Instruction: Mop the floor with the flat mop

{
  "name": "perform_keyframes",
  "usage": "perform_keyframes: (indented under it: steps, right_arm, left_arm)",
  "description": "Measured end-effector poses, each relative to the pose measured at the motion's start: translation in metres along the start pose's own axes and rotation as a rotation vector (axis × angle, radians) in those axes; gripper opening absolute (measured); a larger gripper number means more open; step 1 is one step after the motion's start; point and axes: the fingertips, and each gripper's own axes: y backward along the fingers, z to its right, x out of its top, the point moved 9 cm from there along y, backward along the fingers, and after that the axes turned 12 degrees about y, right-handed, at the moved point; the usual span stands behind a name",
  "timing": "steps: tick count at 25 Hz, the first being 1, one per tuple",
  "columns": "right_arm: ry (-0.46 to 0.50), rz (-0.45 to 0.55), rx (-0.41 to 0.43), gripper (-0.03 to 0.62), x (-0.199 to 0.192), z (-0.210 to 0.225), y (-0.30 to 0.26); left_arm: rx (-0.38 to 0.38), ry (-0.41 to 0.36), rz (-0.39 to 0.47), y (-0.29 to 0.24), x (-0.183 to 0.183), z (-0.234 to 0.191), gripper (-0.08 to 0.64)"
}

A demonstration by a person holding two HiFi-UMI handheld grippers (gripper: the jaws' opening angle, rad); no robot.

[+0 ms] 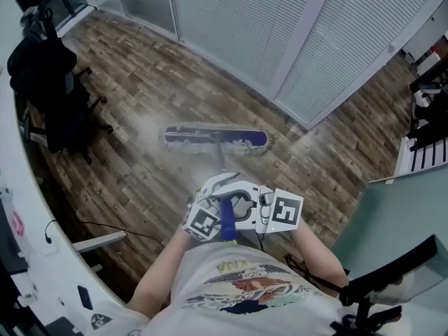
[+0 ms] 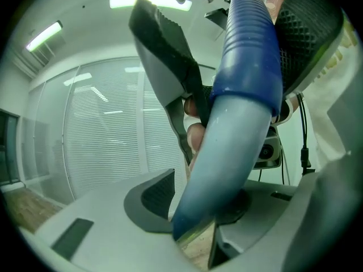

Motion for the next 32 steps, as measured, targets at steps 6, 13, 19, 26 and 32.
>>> perform_keyframes:
  steps: [6,13,19,26,32]
  right_arm:
    - [-0.018,-0.020,0.020,0.250,-0.013,0.098,-0.032]
    - [-0.020,0.027,0.009,0.249,-0.027,0.215,-0.057]
    - [-0.019,-0.015,0.038,0.250,-0.057,0.275,-0.069]
    - [0.001,0.034,0.010,0.252,-0.082,0.345,-0.035]
    - [0.000,0.156,-0.038,0.249,-0.088,0.441,0.009]
  left_arm:
    - [-0.013,0.023,-0.011,-0.011,0.009,-0.099,0.127]
    - [0.008,0.054,0.021,-0.034,0.023,-0.214,0.124]
    - [0.003,0.023,-0.029,-0.053,0.009,-0.280,0.122]
    - [-0.040,-0.010,-0.050,-0.115,0.018,-0.334,0.123]
    - [-0.034,0.009,-0.026,-0.184,0.053,-0.404,0.123]
